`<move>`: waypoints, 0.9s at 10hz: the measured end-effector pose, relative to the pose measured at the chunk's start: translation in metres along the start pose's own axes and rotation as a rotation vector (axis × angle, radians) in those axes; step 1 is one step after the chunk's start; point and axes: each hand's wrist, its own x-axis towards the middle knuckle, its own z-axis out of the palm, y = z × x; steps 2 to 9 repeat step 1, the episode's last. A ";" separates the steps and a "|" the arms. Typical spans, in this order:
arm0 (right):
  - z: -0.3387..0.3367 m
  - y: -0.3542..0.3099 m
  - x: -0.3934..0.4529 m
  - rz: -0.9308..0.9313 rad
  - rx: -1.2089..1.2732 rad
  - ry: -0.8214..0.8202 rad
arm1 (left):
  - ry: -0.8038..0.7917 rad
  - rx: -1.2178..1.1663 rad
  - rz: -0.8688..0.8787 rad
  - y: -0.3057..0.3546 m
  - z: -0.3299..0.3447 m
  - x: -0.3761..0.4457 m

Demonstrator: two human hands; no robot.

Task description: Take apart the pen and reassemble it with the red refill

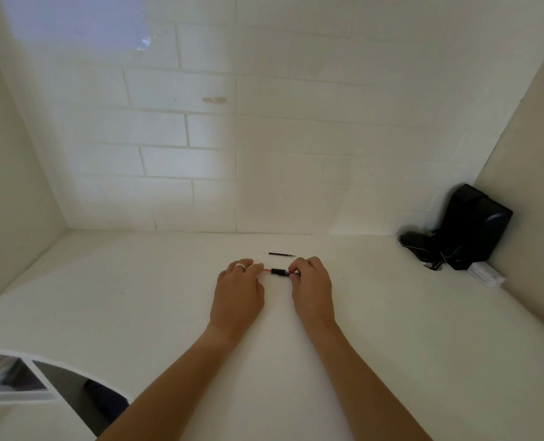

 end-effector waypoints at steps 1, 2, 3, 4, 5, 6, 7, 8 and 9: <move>-0.004 0.000 -0.005 0.078 0.085 0.003 | 0.026 0.017 -0.015 0.003 0.000 -0.003; -0.004 0.000 -0.005 0.078 0.085 0.003 | 0.026 0.017 -0.015 0.003 0.000 -0.003; -0.004 0.000 -0.005 0.078 0.085 0.003 | 0.026 0.017 -0.015 0.003 0.000 -0.003; -0.004 0.000 -0.005 0.078 0.085 0.003 | 0.026 0.017 -0.015 0.003 0.000 -0.003; -0.004 0.000 -0.005 0.078 0.085 0.003 | 0.026 0.017 -0.015 0.003 0.000 -0.003; -0.004 0.000 -0.005 0.078 0.085 0.003 | 0.026 0.017 -0.015 0.003 0.000 -0.003; -0.004 0.000 -0.005 0.078 0.085 0.003 | 0.026 0.017 -0.015 0.003 0.000 -0.003; -0.004 0.000 -0.005 0.078 0.085 0.003 | 0.026 0.017 -0.015 0.003 0.000 -0.003; -0.004 0.000 -0.005 0.078 0.085 0.003 | 0.026 0.017 -0.015 0.003 0.000 -0.003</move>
